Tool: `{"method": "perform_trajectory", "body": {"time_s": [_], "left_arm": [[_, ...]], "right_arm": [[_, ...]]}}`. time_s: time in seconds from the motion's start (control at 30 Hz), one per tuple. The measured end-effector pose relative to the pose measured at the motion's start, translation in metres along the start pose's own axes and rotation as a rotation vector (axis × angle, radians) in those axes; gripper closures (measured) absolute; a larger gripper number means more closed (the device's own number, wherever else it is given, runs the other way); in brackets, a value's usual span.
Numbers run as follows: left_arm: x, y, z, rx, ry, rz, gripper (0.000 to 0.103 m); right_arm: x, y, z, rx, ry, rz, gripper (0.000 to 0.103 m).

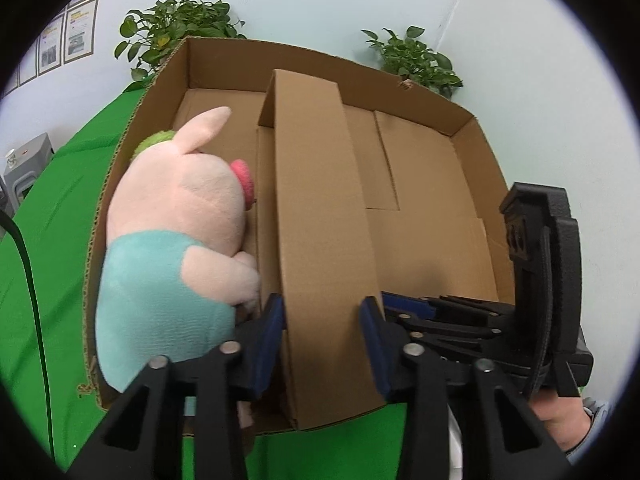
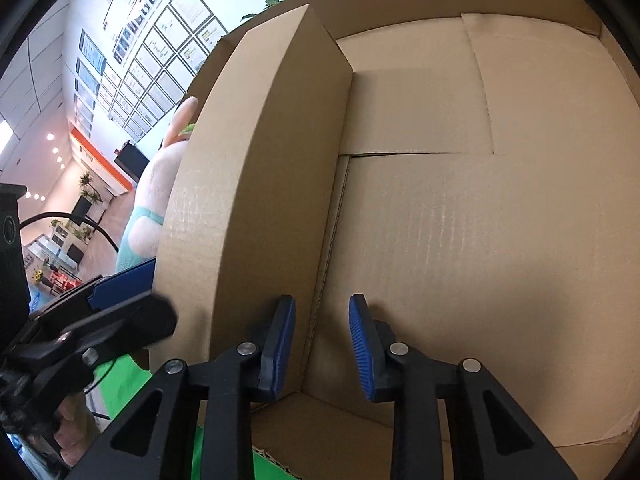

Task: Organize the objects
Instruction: 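Open the left tool and withdraw it from the long box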

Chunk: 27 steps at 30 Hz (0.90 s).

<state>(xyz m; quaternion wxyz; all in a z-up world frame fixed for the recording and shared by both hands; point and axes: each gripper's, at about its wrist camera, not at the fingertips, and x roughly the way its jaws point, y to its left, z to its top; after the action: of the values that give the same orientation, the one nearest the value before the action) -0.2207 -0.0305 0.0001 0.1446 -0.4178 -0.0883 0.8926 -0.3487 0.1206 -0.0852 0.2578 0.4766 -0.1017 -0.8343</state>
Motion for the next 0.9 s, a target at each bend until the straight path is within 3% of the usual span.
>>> {"method": "perform_trajectory", "body": {"time_s": [0.9], "left_arm": [[-0.010, 0.010, 0.000, 0.020, -0.008, 0.092, 0.070]], "right_arm": [[0.027, 0.052, -0.029, -0.002, 0.048, -0.041, 0.074]]}}
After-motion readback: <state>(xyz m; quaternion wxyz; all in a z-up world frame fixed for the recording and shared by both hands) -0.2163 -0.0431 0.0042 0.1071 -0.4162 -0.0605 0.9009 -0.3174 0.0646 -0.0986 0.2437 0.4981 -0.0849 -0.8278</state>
